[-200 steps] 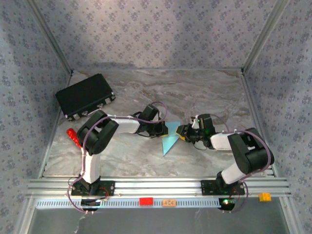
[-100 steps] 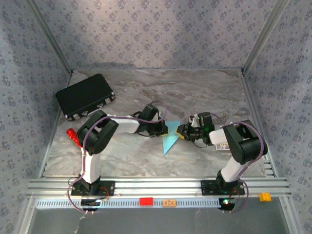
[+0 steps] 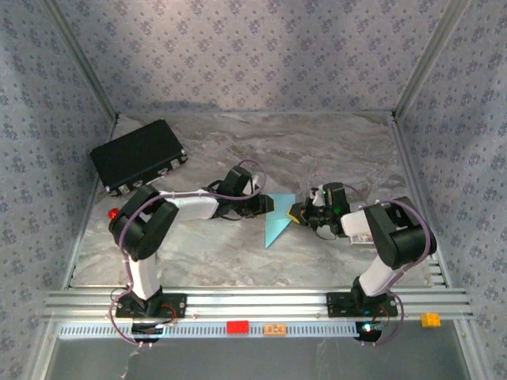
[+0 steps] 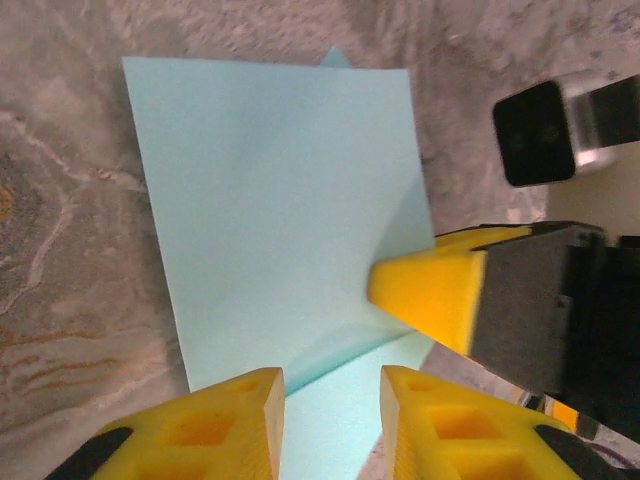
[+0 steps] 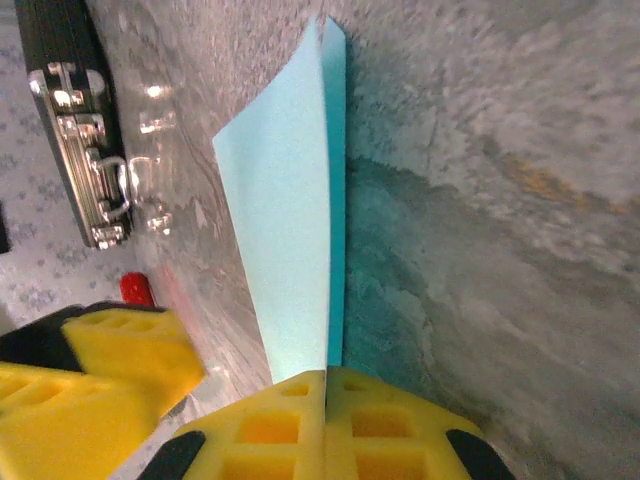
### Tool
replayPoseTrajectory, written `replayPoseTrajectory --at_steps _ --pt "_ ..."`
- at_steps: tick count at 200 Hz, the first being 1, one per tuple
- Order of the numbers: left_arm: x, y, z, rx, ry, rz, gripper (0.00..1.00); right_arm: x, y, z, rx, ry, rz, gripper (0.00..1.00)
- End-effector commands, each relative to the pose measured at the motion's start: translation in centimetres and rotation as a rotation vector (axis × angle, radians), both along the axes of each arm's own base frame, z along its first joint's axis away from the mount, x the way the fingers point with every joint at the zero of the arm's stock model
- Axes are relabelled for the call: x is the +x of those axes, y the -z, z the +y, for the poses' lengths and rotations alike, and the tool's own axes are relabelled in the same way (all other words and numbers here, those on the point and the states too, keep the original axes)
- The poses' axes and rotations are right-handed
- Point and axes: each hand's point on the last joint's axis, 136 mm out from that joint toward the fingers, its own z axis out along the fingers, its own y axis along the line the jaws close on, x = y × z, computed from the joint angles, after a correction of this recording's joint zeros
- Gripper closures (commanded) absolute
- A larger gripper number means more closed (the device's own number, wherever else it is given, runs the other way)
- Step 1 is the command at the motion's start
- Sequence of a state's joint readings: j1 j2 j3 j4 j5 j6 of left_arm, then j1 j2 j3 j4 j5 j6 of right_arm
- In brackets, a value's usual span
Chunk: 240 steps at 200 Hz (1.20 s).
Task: Fold a paper plane with a square sheet of paper (pick it up from the middle)
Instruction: Fold the wing for the fifth time at the center of the table.
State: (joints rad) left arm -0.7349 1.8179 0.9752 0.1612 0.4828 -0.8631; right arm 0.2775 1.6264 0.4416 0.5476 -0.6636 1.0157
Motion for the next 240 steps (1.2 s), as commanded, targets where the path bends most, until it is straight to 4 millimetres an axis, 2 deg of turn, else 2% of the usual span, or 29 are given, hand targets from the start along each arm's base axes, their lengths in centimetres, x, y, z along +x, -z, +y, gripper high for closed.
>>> replayPoseTrajectory --at_steps 1,26,68,94,162,240 --pt "-0.1 -1.9 0.0 0.01 0.031 -0.11 0.68 0.6 -0.2 -1.4 0.004 0.171 0.041 0.96" --pt "-1.7 -1.5 0.0 0.111 0.106 -0.175 0.65 0.4 -0.6 -1.9 -0.009 0.263 0.061 0.95" --pt "-4.9 -0.6 -0.7 0.33 0.276 -0.329 0.61 0.1 -1.6 -1.3 -0.027 0.262 0.056 0.93" --pt "-6.0 0.4 -0.9 0.454 0.327 -0.409 0.58 0.2 -1.9 -0.8 -0.033 0.225 0.051 0.91" --pt "-6.0 1.7 -1.3 0.672 0.354 -0.529 0.53 0.4 -2.3 -0.5 -0.014 0.217 0.046 0.91" --pt "-6.2 2.9 -2.0 0.749 0.374 -0.553 0.53 0.4 -2.3 -0.4 -0.009 0.221 0.051 0.91"
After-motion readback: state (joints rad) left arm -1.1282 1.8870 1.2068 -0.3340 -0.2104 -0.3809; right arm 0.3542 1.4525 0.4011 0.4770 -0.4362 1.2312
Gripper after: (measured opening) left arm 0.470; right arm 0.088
